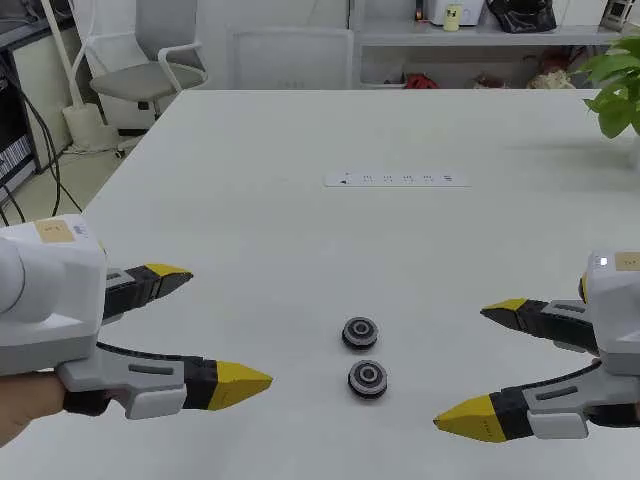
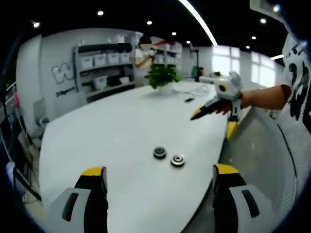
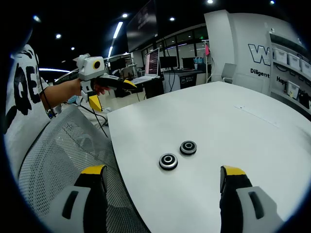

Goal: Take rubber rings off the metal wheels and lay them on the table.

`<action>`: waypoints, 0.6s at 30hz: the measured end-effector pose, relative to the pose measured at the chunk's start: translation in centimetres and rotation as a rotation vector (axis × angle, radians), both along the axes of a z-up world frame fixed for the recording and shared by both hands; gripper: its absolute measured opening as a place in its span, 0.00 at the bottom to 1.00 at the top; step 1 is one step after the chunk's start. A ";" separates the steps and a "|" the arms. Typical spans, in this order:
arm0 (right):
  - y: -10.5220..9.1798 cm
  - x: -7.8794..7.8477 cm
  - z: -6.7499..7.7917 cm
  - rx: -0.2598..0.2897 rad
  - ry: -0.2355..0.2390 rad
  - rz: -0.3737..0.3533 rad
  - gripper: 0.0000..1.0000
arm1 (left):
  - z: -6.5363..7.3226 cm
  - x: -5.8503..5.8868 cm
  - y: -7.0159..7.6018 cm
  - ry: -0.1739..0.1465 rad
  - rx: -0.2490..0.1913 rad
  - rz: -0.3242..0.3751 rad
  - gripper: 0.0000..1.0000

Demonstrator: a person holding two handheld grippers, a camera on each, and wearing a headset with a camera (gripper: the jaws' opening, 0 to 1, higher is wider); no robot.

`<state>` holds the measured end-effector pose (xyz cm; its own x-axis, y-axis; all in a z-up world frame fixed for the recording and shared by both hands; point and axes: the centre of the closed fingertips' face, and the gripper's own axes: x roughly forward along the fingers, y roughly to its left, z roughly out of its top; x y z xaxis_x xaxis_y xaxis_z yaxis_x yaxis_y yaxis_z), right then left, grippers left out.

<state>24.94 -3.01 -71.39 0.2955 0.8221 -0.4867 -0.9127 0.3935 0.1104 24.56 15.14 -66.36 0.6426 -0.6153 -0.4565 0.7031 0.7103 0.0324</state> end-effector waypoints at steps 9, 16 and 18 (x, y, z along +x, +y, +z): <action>-0.3 0.8 -0.1 -0.015 0.002 -0.017 0.91 | -0.9 0.0 0.6 0.025 0.001 -0.005 0.91; -0.7 0.9 -0.6 -0.029 0.017 -0.024 0.91 | -0.8 0.7 0.4 0.017 -0.006 -0.026 0.92; -0.7 0.9 -0.6 -0.029 0.018 -0.026 0.91 | -0.9 0.8 0.2 0.019 -0.007 -0.034 0.92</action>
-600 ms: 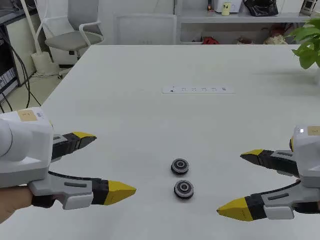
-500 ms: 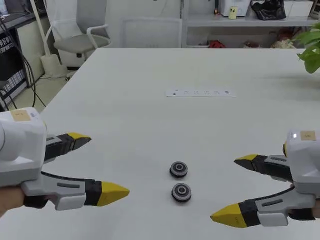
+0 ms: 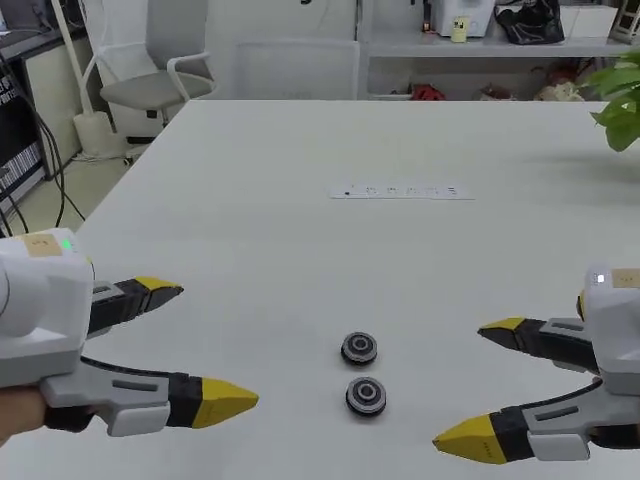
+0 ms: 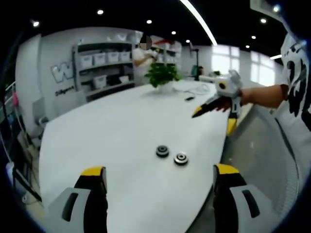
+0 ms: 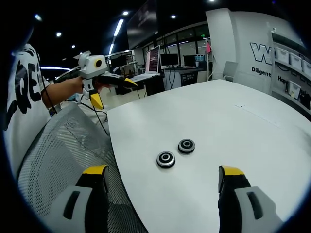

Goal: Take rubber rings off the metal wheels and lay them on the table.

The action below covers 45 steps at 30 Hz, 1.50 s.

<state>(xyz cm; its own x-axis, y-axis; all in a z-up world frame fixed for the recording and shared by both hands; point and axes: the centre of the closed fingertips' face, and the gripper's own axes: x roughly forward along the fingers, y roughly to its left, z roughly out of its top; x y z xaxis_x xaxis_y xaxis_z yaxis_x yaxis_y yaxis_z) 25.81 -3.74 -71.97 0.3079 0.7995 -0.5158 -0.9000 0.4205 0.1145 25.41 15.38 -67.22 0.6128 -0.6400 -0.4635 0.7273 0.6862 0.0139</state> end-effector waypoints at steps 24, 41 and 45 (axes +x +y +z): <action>-0.3 0.3 0.2 -0.003 0.003 -0.021 0.90 | -0.2 0.7 0.0 0.005 0.010 -0.035 0.92; -0.4 -0.1 -0.3 -0.027 0.004 -0.004 0.89 | -0.7 0.4 0.0 0.012 0.001 -0.031 0.92; -0.3 0.0 -0.2 -0.025 0.000 -0.001 0.89 | -0.6 0.6 0.0 0.010 0.000 -0.031 0.92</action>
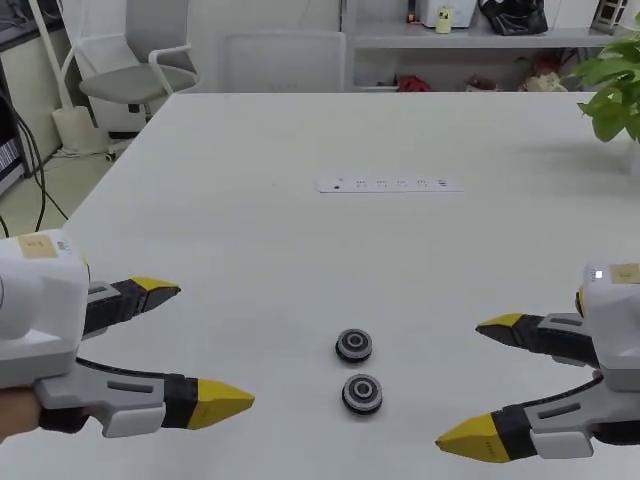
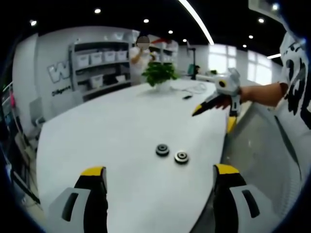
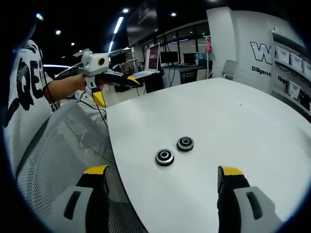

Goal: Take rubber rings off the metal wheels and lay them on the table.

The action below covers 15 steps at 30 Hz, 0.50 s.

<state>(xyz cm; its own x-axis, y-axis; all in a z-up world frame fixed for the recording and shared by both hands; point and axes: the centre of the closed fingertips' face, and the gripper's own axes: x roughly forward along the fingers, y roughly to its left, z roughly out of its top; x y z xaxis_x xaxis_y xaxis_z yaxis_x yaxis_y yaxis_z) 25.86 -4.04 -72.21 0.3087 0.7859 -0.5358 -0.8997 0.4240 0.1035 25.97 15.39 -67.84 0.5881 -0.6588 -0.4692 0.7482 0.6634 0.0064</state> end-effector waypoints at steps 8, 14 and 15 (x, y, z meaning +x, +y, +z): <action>-0.1 0.8 0.2 -0.004 -0.019 0.009 0.87 | 0.3 0.8 -0.1 -0.010 0.001 -0.006 0.91; 0.1 1.5 0.5 0.001 -0.031 0.017 0.85 | 0.7 1.6 -0.6 -0.025 0.000 -0.021 0.90; 0.2 1.5 0.5 0.002 -0.033 0.020 0.85 | 0.7 1.7 -0.7 -0.027 0.002 -0.025 0.90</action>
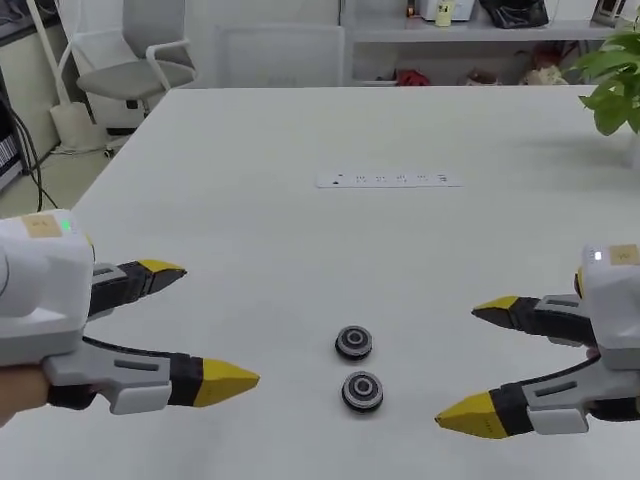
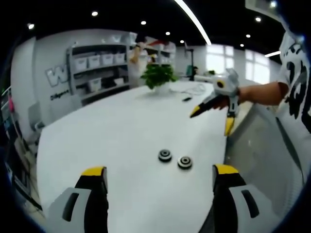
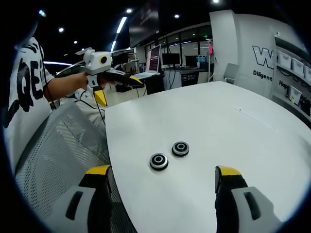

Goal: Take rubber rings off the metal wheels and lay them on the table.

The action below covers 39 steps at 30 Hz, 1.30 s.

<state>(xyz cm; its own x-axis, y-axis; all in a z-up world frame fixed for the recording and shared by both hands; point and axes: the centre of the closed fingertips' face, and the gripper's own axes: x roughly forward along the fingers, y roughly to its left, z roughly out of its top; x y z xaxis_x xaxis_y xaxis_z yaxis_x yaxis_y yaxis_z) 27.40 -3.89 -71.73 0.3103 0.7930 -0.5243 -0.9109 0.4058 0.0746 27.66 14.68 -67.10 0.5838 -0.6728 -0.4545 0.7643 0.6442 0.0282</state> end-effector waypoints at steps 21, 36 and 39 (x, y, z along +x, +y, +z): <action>1.3 1.2 0.1 -0.018 -0.043 0.079 0.79 | -0.1 1.7 -2.2 -0.021 0.008 -0.075 0.89; 2.8 1.7 -1.6 -0.041 -0.027 0.166 0.73 | -1.8 2.8 -4.0 0.006 0.013 -0.137 0.86; 3.0 1.9 -1.9 -0.037 -0.024 0.173 0.72 | -2.3 3.0 -4.4 0.009 0.021 -0.152 0.85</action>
